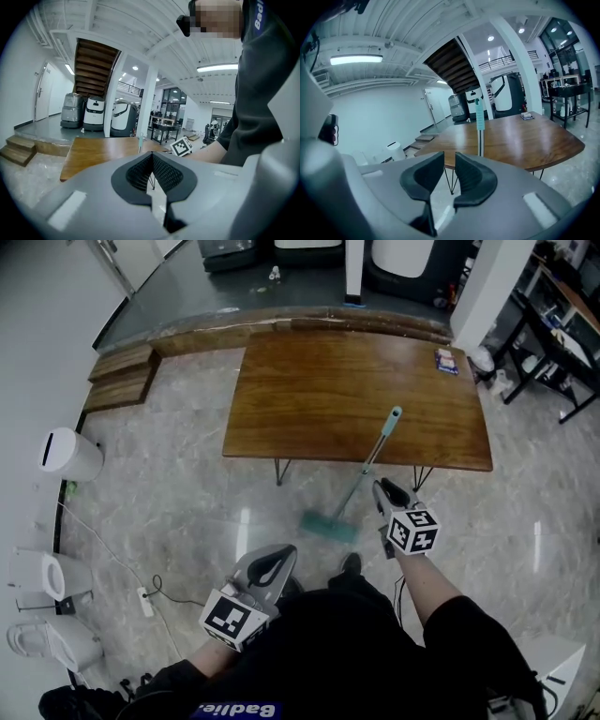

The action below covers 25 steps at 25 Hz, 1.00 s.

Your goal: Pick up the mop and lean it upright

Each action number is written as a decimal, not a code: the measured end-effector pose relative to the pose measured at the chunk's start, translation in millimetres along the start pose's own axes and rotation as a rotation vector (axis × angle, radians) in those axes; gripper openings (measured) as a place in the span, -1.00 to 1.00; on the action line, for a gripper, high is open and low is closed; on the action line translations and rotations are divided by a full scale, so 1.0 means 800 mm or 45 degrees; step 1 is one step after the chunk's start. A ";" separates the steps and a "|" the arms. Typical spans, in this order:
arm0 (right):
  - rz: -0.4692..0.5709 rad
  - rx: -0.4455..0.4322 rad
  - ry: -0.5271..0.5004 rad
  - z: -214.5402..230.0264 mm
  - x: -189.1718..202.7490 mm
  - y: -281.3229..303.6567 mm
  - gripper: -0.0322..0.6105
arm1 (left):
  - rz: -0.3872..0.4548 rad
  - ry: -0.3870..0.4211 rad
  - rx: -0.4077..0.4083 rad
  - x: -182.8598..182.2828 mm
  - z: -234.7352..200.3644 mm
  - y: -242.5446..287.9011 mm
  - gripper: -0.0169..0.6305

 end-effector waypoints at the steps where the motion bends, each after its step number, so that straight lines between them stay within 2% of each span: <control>1: 0.013 0.014 -0.003 -0.009 0.001 -0.007 -0.69 | 0.005 0.010 0.021 0.001 -0.001 -0.006 -0.89; 3: 0.036 0.041 -0.005 -0.027 0.003 -0.019 -0.81 | 0.016 0.030 0.061 0.004 -0.004 -0.020 -0.89; 6: 0.062 0.075 -0.004 -0.055 0.006 -0.037 -0.88 | 0.031 0.018 0.109 0.000 -0.008 -0.039 -0.89; 18: 0.163 0.195 -0.041 -0.155 0.012 -0.128 -0.89 | 0.100 -0.044 0.333 0.013 -0.008 -0.091 -0.89; 25: 0.207 0.196 -0.049 -0.192 0.009 -0.186 -0.89 | 0.111 -0.055 0.454 0.019 0.029 -0.095 -0.89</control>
Point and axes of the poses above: the fingertips, and each gripper's own axes: y forward along the fingers, z to its right, x out of its underside, the point moved 7 cm from there along -y, backward along the fingers, and after that the axes turned 10 degrees about z, right-handed, at the moved point
